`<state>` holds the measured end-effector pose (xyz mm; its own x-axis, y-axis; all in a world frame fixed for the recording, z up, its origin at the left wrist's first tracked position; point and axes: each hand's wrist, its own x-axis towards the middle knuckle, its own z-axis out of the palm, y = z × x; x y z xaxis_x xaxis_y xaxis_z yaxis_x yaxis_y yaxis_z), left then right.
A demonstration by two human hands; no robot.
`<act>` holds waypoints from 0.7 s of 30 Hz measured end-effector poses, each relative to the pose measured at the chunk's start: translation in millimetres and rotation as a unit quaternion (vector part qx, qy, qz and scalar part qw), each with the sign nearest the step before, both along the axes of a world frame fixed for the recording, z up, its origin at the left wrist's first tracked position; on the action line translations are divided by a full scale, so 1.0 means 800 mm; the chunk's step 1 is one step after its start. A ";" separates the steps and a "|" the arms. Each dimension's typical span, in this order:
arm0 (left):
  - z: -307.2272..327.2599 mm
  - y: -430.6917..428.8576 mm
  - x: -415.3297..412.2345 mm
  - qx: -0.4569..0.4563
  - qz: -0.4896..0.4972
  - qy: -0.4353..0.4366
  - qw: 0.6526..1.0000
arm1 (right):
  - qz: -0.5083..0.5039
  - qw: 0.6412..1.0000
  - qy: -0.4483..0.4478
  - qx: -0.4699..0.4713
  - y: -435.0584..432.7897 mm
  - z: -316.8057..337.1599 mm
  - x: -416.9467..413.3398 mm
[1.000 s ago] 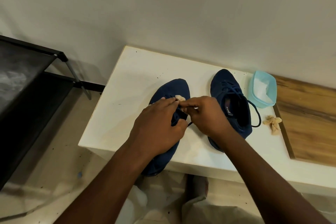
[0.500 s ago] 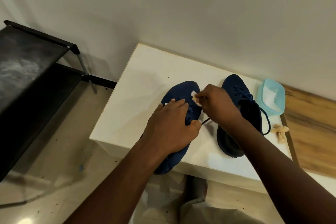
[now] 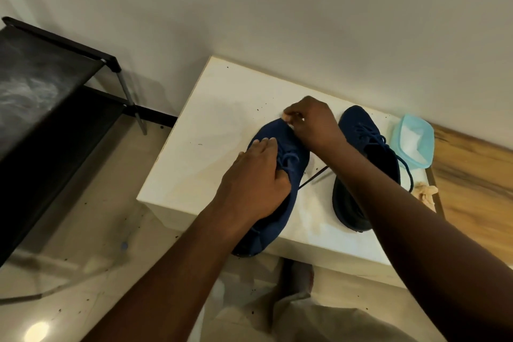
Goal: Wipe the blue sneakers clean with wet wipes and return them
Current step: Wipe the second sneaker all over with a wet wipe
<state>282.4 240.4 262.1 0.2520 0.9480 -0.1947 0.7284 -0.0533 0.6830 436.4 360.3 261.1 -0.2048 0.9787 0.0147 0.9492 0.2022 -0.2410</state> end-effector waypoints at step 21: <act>-0.020 0.001 -0.008 -0.075 0.106 -0.025 0.991 | 0.094 0.985 -0.020 -0.145 0.010 0.028 -0.026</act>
<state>276.0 241.0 246.3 0.0639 0.9420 -0.3295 0.6770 0.2016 0.7078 415.3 368.1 283.3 -0.3777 0.8850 -0.2724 0.9116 0.3038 -0.2770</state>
